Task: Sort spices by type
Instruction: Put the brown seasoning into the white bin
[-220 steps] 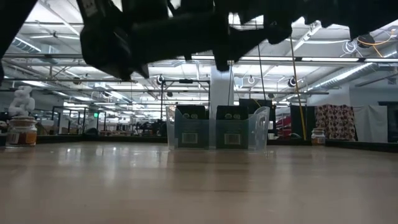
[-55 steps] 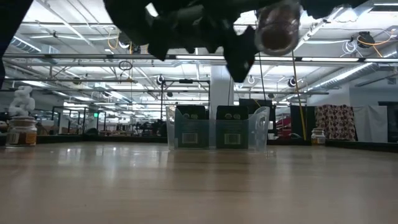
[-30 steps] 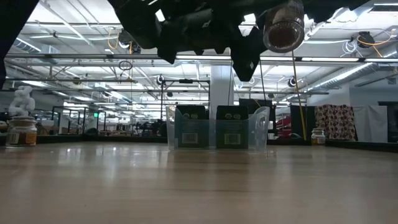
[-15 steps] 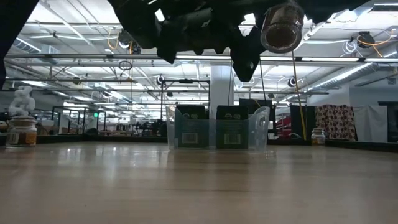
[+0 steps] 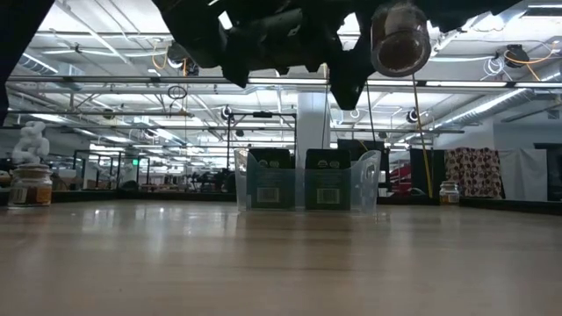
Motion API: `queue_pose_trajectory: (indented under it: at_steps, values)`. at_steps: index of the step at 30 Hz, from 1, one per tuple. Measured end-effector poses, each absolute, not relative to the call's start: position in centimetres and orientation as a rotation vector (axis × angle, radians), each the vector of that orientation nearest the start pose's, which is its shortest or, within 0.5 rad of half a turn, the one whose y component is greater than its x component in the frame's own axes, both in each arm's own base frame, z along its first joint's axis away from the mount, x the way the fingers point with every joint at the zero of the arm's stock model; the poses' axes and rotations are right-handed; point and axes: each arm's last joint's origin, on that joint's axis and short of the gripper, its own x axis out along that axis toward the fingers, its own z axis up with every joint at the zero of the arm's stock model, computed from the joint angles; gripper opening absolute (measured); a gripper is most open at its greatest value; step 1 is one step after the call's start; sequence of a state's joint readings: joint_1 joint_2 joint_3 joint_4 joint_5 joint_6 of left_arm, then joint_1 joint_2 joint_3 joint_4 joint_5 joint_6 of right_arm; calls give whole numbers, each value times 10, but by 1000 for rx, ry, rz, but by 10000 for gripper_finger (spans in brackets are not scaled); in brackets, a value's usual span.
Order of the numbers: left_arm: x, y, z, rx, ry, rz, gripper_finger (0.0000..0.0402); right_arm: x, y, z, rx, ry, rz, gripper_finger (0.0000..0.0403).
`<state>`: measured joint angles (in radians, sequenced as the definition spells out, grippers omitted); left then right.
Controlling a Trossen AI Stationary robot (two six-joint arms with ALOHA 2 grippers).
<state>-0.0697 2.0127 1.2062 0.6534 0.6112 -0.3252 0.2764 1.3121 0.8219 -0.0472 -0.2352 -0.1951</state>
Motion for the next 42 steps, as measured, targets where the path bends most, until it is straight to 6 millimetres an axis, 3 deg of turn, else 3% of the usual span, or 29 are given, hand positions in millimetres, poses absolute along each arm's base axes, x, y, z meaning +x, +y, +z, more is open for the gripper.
queue_pose_trajectory:
  at_steps: [5, 10, 19, 25, 32, 39, 42]
  values:
    - [434, -46, 193, -356, 263, -647, 280, 266, 83, 247, -196, 498, 554, 132]
    - [434, -35, 194, -367, 270, -664, 285, 266, 83, 246, -184, 506, 549, 132]
    - [425, -23, 216, -327, 267, -675, 286, 264, 82, 248, -159, 517, 538, 132]
    - [408, -23, 238, -216, 326, -556, 286, 257, 82, 250, -125, 573, 536, 132]
    - [382, -33, 269, -113, 284, -477, 286, 246, 99, 266, -157, 715, 496, 132]
    - [369, -50, 272, -56, 351, -436, 286, 231, 127, 283, -96, 803, 441, 132]
    - [368, -54, 269, -54, 380, -437, 286, 220, 137, 281, -43, 871, 401, 132]
